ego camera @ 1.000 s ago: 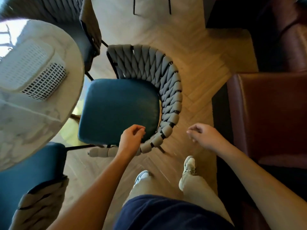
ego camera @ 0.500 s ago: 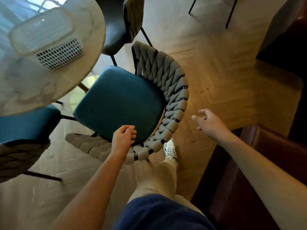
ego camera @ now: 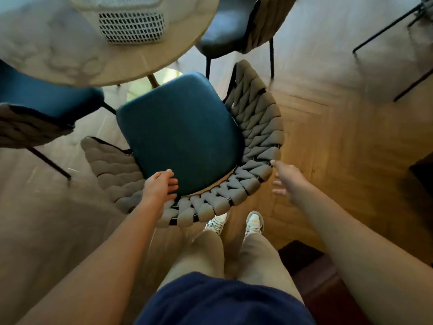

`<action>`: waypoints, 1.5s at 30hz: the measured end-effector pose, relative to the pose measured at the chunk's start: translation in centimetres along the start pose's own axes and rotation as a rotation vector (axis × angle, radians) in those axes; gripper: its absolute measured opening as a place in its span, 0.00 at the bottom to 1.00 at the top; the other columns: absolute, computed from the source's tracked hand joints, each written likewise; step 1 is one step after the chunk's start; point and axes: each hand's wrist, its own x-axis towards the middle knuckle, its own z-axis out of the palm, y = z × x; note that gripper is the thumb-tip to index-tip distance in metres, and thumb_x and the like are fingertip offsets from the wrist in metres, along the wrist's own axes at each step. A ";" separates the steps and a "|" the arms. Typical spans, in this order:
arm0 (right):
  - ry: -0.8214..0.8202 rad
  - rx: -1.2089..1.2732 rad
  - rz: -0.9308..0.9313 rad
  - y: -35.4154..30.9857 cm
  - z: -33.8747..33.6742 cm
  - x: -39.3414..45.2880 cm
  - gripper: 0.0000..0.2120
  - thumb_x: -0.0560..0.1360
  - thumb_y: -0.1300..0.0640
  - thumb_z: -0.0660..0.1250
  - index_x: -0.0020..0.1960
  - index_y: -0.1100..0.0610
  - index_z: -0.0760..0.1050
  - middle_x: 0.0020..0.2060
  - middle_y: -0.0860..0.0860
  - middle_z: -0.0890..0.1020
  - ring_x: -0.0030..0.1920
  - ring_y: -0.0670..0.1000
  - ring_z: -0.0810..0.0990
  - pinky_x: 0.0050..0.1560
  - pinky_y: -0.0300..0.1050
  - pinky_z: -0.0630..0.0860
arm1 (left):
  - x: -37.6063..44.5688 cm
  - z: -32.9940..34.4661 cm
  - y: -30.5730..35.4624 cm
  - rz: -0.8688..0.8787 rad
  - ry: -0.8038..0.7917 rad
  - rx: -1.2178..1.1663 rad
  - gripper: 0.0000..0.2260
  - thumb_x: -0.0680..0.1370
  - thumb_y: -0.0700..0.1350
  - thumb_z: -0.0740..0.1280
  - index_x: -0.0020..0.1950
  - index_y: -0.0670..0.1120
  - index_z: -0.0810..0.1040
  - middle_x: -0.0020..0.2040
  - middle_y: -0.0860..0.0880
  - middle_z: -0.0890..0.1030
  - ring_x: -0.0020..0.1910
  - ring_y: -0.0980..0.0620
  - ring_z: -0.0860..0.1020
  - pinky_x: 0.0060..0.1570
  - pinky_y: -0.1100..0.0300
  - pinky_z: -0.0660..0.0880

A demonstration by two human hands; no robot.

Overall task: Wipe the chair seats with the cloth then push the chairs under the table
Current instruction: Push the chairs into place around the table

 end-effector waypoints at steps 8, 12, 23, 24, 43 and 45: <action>-0.222 -0.109 0.098 -1.0 -1.1 4.4 0.24 0.79 0.47 0.63 0.71 0.55 0.66 0.66 0.58 0.74 0.63 0.61 0.75 0.63 0.61 0.73 | -4.9 -1.1 -6.9 -0.208 0.429 -0.123 0.18 0.79 0.53 0.64 0.49 0.38 0.79 0.38 0.43 0.79 0.35 0.48 0.77 0.36 0.56 0.74; -0.249 -0.096 0.150 -0.9 -0.8 5.7 0.24 0.78 0.48 0.65 0.70 0.56 0.67 0.64 0.59 0.75 0.59 0.61 0.77 0.60 0.60 0.75 | -6.0 0.8 -10.4 -0.386 0.351 -0.265 0.23 0.75 0.59 0.67 0.58 0.40 0.77 0.50 0.42 0.81 0.46 0.45 0.79 0.42 0.49 0.77; -0.220 0.077 0.188 -2.1 0.8 9.6 0.22 0.73 0.49 0.73 0.61 0.55 0.71 0.50 0.57 0.79 0.47 0.59 0.81 0.45 0.60 0.80 | -1.6 2.6 -8.6 -0.426 0.283 -0.731 0.18 0.76 0.55 0.68 0.59 0.49 0.67 0.55 0.40 0.76 0.57 0.39 0.76 0.61 0.38 0.73; -0.215 0.084 0.192 -2.2 0.9 9.9 0.22 0.72 0.49 0.74 0.61 0.55 0.70 0.51 0.57 0.79 0.47 0.59 0.81 0.44 0.59 0.80 | -1.3 2.6 -8.5 -0.430 0.296 -0.732 0.17 0.76 0.55 0.69 0.58 0.49 0.67 0.53 0.40 0.75 0.55 0.40 0.76 0.60 0.39 0.73; -0.158 0.067 0.171 -2.0 -0.3 11.2 0.22 0.73 0.58 0.71 0.64 0.59 0.70 0.53 0.60 0.81 0.52 0.61 0.82 0.53 0.64 0.79 | 0.0 2.5 -9.9 -0.439 0.461 -0.561 0.31 0.70 0.53 0.74 0.69 0.45 0.69 0.63 0.43 0.75 0.60 0.43 0.74 0.61 0.43 0.70; -0.152 0.059 0.175 -1.6 -0.7 11.1 0.22 0.72 0.57 0.71 0.64 0.59 0.70 0.54 0.60 0.81 0.52 0.61 0.82 0.54 0.64 0.78 | 0.1 2.7 -9.9 -0.435 0.464 -0.550 0.31 0.70 0.52 0.74 0.69 0.44 0.68 0.63 0.43 0.75 0.61 0.43 0.74 0.62 0.44 0.70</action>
